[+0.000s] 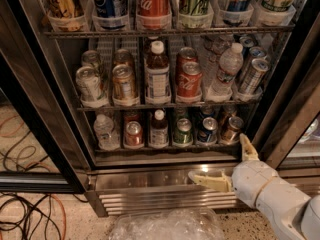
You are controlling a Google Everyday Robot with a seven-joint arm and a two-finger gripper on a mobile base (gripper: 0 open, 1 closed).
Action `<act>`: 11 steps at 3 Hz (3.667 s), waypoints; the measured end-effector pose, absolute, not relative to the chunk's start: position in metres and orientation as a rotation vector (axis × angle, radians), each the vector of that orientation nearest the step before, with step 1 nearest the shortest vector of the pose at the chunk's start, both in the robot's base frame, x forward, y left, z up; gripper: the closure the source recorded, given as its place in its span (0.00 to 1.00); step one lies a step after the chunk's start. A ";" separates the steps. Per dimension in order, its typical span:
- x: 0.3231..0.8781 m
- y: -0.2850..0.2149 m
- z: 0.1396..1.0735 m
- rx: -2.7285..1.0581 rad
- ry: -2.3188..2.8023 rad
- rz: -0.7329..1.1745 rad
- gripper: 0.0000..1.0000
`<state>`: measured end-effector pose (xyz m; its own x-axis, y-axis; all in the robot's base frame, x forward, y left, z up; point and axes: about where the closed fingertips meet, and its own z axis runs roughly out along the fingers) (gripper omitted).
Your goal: Pick pepsi can from bottom shelf of fridge
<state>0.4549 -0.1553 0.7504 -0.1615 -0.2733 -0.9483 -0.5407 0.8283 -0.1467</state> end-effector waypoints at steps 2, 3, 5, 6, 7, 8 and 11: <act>0.457 -0.149 0.746 -0.661 1.736 0.219 0.00; 0.465 -0.137 0.726 -0.709 1.702 0.134 0.00; 0.488 -0.155 0.696 -0.584 1.620 0.019 0.00; 0.494 -0.164 0.682 -0.479 1.580 0.022 0.00; 0.498 -0.170 0.655 -0.388 1.583 0.090 0.00; 0.498 -0.170 0.655 -0.388 1.583 0.090 0.00; 0.539 -0.176 0.620 -0.178 1.534 0.199 0.00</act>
Offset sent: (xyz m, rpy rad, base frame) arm 0.0047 0.0145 -0.0119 -0.1079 -0.0752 -0.0015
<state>0.5391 -0.1761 0.6198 0.0265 0.0168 -0.9995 -0.2384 0.9711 0.0100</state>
